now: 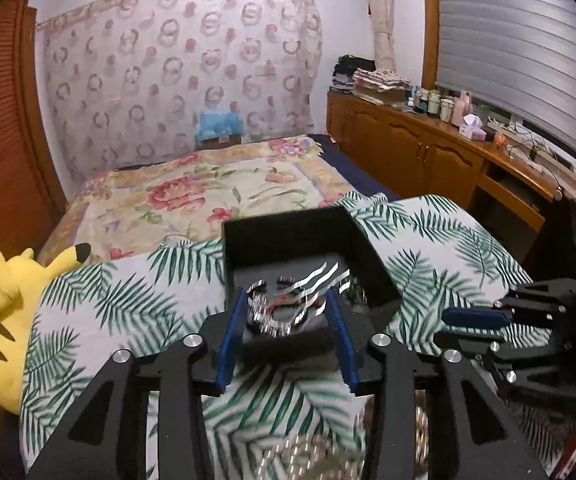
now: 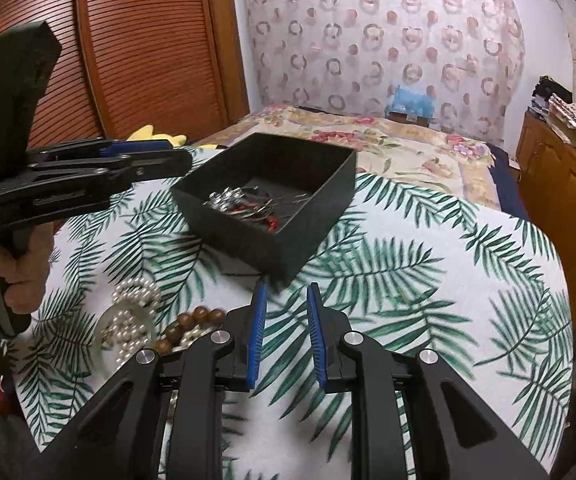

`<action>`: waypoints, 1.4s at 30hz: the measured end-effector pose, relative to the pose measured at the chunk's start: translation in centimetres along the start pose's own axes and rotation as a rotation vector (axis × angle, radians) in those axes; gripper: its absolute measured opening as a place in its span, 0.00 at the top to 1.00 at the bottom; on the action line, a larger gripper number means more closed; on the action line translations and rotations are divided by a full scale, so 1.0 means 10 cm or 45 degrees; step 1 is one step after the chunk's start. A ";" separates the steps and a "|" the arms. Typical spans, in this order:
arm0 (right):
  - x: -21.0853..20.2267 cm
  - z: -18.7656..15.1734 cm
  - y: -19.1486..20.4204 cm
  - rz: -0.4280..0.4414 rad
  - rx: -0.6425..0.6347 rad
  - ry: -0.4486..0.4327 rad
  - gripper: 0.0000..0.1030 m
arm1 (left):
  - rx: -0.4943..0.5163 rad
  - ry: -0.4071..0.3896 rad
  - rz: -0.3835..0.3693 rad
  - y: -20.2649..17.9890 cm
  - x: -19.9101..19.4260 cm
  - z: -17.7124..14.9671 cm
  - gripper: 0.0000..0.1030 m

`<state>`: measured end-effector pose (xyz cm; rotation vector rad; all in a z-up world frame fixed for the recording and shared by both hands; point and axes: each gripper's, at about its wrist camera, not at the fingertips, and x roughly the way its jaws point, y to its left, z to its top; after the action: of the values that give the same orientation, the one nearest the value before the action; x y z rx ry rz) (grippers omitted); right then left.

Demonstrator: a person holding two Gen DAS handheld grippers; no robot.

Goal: Organize jewelry
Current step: 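Move the left gripper back over the jewelry pile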

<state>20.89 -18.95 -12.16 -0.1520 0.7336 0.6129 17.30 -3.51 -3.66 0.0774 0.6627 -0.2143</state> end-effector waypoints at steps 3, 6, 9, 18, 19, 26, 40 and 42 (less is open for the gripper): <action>-0.02 -0.08 0.07 0.011 0.005 0.010 0.78 | 0.012 0.012 0.000 0.02 -0.11 -0.15 0.38; -0.09 -0.18 0.18 0.001 -0.006 0.010 0.78 | 0.015 0.028 -0.001 0.04 -0.19 -0.31 0.27; -0.18 -0.28 0.25 0.013 0.003 -0.002 0.78 | 0.025 0.054 -0.019 0.01 -0.26 -0.47 0.18; -0.36 -0.59 0.43 0.004 0.034 -0.012 0.70 | 0.038 0.139 -0.072 -0.13 -0.36 -0.91 0.15; -0.37 -0.62 0.44 0.001 0.036 -0.011 0.69 | 0.041 0.144 -0.076 -0.15 -0.36 -0.93 0.15; -0.35 -0.79 0.46 -0.040 0.054 0.019 0.49 | 0.078 0.199 -0.108 -0.31 -0.31 -1.07 0.15; -0.36 -0.83 0.47 -0.050 0.060 -0.001 0.44 | 0.122 0.280 -0.071 -0.41 -0.07 -1.13 0.27; -0.36 -0.84 0.48 -0.049 0.056 -0.004 0.44 | 0.121 0.278 -0.073 -0.40 -0.06 -1.11 0.27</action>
<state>11.17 -19.60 -15.57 -0.1242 0.7388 0.5602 9.24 -5.71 -12.05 0.1750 0.8729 -0.2951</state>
